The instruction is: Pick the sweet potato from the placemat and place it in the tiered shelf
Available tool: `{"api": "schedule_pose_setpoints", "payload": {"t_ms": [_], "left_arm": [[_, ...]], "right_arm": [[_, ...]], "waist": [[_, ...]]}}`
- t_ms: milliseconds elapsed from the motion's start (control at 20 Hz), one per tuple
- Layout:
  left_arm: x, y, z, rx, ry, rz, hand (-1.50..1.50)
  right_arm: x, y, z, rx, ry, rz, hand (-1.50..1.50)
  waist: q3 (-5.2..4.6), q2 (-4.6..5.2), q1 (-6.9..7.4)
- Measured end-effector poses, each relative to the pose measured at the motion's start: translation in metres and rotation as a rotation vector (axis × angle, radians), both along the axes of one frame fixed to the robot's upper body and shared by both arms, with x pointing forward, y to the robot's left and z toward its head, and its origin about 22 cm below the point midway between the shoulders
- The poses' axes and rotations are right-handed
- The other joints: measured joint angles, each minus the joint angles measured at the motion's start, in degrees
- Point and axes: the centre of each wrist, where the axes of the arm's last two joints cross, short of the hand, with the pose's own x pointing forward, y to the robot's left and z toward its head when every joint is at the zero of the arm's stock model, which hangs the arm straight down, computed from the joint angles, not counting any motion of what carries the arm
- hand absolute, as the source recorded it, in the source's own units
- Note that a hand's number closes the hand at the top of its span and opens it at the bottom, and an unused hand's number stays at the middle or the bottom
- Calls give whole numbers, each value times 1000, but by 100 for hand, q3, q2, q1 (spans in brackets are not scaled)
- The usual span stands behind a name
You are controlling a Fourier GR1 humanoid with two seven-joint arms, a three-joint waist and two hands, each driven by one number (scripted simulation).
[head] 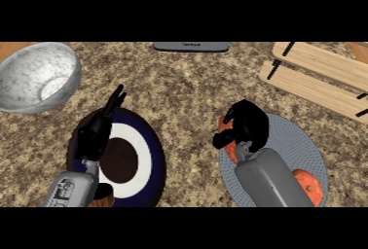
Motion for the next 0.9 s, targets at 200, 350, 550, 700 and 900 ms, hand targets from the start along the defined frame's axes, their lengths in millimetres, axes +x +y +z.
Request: {"api": "schedule_pose_setpoints", "payload": {"t_ms": [200,350,550,700,900], "left_arm": [[3,-5,0,2,-3,-5,0],[3,-5,0,3,-3,1,0],[-1,-1,-2,2,4,5,0],[-2,-1,-2,-4,9,9,0],[-2,4,-1,-2,6,23,0]], "right_arm": [[10,27,25,50,-160,20,150],[13,41,49,90,-303,27,150],[12,58,80,78,-451,40,150],[11,67,102,64,-542,27,150],[15,70,135,10,-643,-35,150]], "waist": [[2,1,25],[1,-11,14],[-3,-37,-24],[-5,-54,-59],[-8,-78,-142]]}}
